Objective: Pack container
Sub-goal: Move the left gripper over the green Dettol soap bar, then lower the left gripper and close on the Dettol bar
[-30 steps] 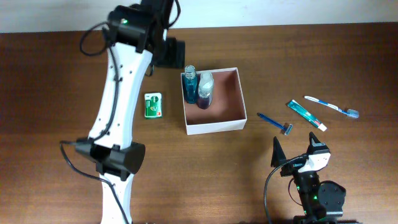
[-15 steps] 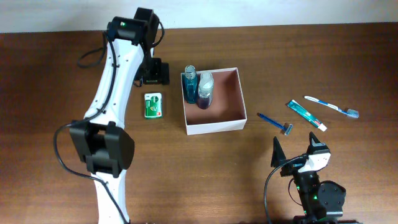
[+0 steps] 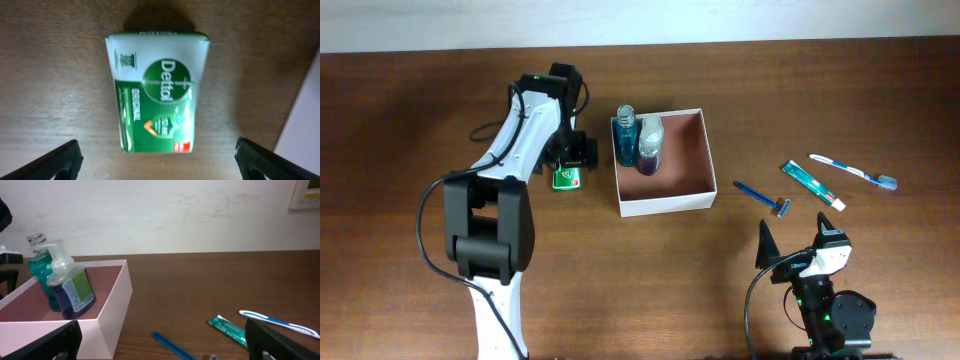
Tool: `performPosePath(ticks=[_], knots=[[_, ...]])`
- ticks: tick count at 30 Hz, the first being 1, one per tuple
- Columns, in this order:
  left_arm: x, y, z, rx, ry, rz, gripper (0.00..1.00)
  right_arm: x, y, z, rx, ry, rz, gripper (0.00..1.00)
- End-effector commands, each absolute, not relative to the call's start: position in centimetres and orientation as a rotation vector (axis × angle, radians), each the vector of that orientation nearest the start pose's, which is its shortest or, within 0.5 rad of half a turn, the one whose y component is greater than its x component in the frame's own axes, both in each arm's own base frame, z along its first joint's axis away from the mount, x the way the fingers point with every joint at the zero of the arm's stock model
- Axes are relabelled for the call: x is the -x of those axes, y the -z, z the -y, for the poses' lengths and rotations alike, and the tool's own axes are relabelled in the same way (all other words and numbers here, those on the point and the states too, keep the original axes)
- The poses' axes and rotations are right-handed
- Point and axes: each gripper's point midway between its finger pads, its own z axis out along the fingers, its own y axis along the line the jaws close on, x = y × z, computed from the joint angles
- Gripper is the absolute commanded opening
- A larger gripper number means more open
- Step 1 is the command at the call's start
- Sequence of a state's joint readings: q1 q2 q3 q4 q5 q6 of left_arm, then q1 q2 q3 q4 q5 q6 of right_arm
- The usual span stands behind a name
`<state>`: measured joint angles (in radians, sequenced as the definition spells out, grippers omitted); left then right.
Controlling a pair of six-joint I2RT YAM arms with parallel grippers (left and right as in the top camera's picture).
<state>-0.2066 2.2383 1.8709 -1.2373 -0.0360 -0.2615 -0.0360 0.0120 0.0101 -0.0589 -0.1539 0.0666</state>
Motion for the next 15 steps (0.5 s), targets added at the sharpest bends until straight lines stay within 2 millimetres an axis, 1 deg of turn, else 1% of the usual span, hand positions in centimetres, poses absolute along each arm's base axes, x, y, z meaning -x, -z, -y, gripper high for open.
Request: performPosePath(ticks=[1,10,15], knots=[[-42.0,-3.7,7.7,0.16,-0.023,-3.15,0.99,-24.5,-16.0,-1.5,0.03,-0.133,-1.634,0.98],[-44.0,-3.7,8.1,0.156,0.009,-3.069,0.99,-24.5,-16.0,-1.5,0.03,-0.133,-1.634,0.99],[-44.0,-3.6,8.1,0.156,0.008,-3.067,0.99,-24.5,-16.0,-1.5,0.03,-0.133,-1.634,0.99]])
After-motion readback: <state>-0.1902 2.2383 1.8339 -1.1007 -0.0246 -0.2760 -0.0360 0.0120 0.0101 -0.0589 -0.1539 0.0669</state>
